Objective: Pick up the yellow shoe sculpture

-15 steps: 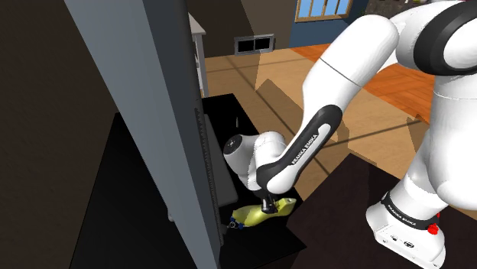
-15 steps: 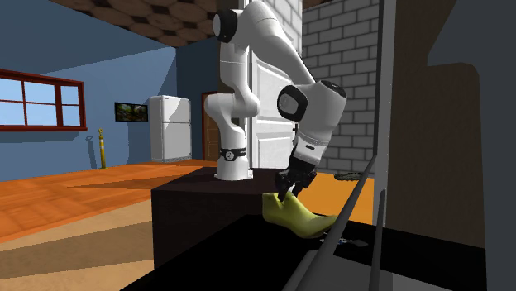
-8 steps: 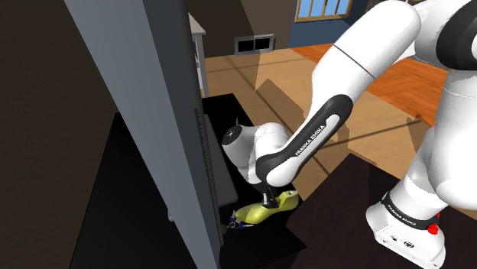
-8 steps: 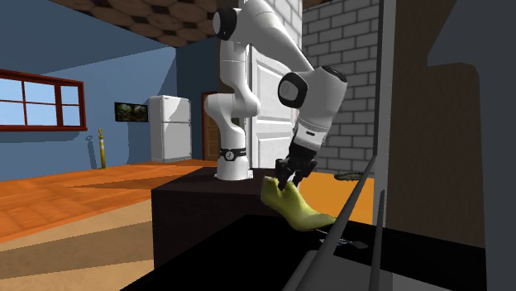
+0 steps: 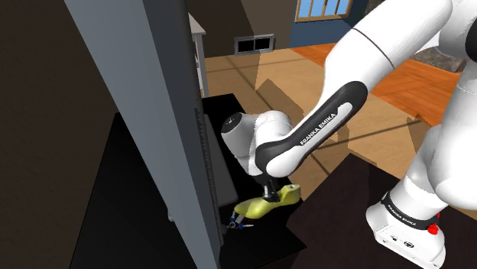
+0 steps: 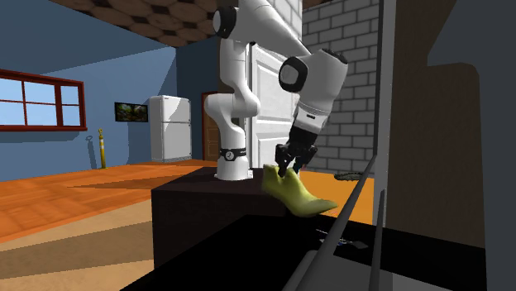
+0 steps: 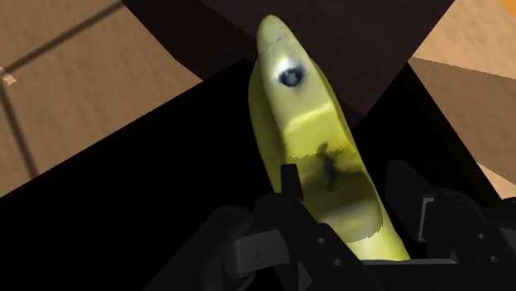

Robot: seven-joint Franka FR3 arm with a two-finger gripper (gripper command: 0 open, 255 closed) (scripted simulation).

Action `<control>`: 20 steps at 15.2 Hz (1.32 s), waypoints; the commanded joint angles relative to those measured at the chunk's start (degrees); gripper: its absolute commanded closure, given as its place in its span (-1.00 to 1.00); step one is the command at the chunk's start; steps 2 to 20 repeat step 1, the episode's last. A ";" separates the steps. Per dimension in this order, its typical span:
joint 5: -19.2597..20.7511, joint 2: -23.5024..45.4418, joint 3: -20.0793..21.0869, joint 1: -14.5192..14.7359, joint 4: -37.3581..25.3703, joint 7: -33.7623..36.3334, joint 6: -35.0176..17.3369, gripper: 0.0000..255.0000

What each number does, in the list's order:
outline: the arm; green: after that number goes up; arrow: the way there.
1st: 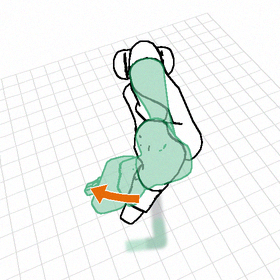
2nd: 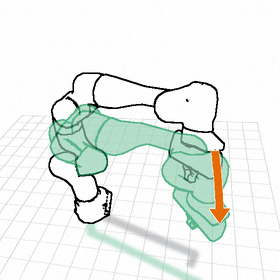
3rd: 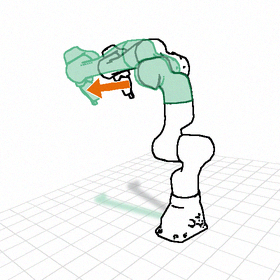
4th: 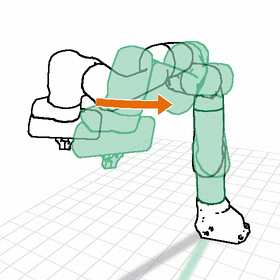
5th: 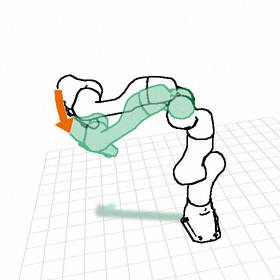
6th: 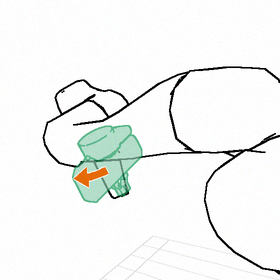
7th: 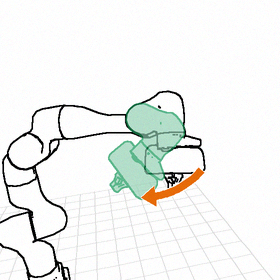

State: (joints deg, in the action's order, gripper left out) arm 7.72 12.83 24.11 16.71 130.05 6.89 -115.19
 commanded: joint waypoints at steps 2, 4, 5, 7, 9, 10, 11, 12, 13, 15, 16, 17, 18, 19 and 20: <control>-0.25 -0.51 0.09 -0.05 0.10 -0.15 0.33 1.00; -0.25 -0.51 0.09 -0.05 0.10 -0.15 0.33 1.00; -0.25 -0.51 0.09 -0.05 0.10 -0.15 0.33 1.00; -0.25 -0.51 0.09 -0.05 0.10 -0.15 0.33 1.00; -0.25 -0.51 0.09 -0.05 0.10 -0.15 0.33 1.00; -0.25 -0.51 0.09 -0.05 0.10 -0.15 0.33 1.00; -0.25 -0.51 0.09 -0.05 0.10 -0.15 0.33 1.00; -0.25 -0.51 0.09 -0.05 0.10 -0.15 0.33 1.00; -0.25 -0.51 0.09 -0.05 0.10 -0.15 0.33 1.00; -0.25 -0.51 0.09 -0.05 0.10 -0.15 0.33 1.00; -0.25 -0.51 0.09 -0.05 0.10 -0.15 0.33 1.00; -0.25 -0.51 0.09 -0.05 0.10 -0.15 0.33 1.00; -0.25 -0.51 0.09 -0.05 0.10 -0.15 0.33 1.00; -0.25 -0.51 0.09 -0.05 0.10 -0.15 0.33 1.00; -0.25 -0.51 0.09 -0.05 0.10 -0.15 0.33 1.00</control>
